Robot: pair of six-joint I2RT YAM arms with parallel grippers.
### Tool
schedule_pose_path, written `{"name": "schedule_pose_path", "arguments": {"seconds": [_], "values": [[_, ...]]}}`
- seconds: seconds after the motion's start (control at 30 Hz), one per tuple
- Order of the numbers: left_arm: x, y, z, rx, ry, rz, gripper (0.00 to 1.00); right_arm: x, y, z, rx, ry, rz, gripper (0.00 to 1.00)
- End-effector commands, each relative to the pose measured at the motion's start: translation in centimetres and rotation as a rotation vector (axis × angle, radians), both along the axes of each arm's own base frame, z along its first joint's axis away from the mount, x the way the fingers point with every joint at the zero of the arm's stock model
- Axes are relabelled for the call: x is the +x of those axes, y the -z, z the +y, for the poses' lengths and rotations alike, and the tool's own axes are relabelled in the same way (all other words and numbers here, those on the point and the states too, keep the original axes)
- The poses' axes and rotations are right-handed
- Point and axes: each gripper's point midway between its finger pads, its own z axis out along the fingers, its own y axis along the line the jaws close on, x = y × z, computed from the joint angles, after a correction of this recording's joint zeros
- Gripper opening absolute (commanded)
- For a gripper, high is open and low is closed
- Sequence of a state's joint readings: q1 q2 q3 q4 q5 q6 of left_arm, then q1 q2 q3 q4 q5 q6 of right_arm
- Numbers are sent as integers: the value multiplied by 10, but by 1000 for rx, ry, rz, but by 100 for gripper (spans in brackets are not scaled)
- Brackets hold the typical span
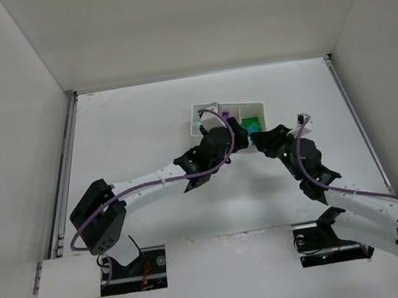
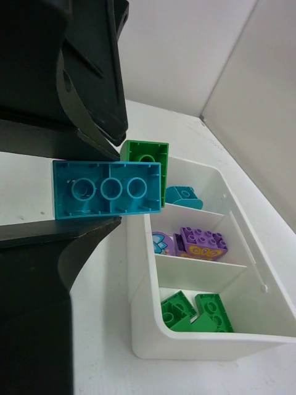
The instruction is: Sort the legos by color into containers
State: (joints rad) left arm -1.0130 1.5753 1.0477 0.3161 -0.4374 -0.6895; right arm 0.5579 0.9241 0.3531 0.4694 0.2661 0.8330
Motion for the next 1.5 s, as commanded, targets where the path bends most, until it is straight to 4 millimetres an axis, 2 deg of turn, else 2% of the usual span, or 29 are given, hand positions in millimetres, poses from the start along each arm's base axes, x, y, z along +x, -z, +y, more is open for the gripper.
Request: {"name": "schedule_pose_path", "arguments": {"seconds": [0.0, 0.1, 0.63, 0.8, 0.93, 1.03, 1.17, 1.3, 1.4, 1.47], "values": [[0, -38, -6, -127, 0, -58, 58, 6, -25, 0, 7, 21, -59, 33], [3, -41, -5, -155, -8, -61, 56, 5, -27, 0, 10, 22, -64, 33], [23, -16, -18, -163, 8, 2, 42, -3, -33, 10, 18, -11, -88, 34], [23, -12, -17, -159, 8, 6, 30, -4, -34, 11, 24, -11, -91, 34], [21, -9, -14, -159, 2, 5, 26, -4, -34, 10, 17, -10, -88, 33], [13, 3, -6, -122, 8, 13, 25, -4, -31, 5, 15, 4, -83, 33], [-10, 38, 9, 8, 41, 24, 30, -2, -27, -6, 1, 42, -59, 33], [-38, 71, 22, 111, 88, 58, 47, 2, -22, -17, -11, 79, -37, 33], [-67, 84, 14, 167, 161, 71, 59, 3, -19, -18, -12, 81, -25, 33], [-78, 87, 8, 212, 195, 48, 65, 3, -19, -17, -12, 78, -26, 33]]}}
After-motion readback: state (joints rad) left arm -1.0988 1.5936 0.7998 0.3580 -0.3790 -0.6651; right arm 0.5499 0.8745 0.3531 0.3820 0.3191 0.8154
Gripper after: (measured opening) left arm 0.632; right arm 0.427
